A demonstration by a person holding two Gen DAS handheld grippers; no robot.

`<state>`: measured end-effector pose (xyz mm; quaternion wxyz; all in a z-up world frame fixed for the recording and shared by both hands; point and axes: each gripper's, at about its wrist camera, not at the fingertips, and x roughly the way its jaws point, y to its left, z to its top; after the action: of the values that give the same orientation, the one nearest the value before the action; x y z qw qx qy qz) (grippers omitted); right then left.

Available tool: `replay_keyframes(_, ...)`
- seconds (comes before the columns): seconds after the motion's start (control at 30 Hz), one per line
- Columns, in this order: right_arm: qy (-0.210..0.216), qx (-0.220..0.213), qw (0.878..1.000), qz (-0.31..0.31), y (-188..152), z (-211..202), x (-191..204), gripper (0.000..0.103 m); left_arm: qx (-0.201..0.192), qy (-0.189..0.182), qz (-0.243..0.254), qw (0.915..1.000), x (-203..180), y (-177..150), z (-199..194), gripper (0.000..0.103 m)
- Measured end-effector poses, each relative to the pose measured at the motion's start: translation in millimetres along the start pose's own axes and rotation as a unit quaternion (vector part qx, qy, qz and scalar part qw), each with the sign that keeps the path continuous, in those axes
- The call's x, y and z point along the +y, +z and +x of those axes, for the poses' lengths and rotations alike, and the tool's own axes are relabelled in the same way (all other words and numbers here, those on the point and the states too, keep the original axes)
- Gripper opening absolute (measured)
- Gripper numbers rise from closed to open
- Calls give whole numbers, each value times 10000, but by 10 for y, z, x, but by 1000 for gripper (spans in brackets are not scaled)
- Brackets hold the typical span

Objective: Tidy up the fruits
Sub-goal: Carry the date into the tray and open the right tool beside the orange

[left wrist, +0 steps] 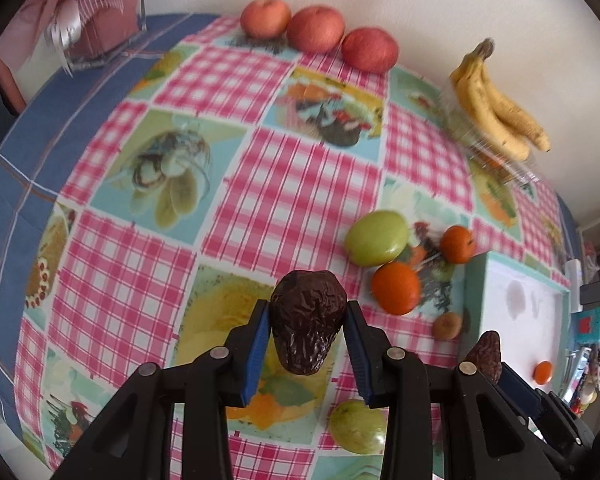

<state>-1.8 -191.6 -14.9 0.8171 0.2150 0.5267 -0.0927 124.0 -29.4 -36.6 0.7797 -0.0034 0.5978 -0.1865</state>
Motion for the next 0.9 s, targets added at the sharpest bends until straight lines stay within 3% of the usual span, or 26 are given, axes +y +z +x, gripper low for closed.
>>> replay_keyframes(0.43,-414,-774,9961,66,96,-576,-110,37,-626,-250,129,9976,-198,18,-497,39)
replay_keyframes(0.9,-998,-803,9911,361,59,-760,-566,37,-762,-349,544,9950,-523,-107,-637,39)
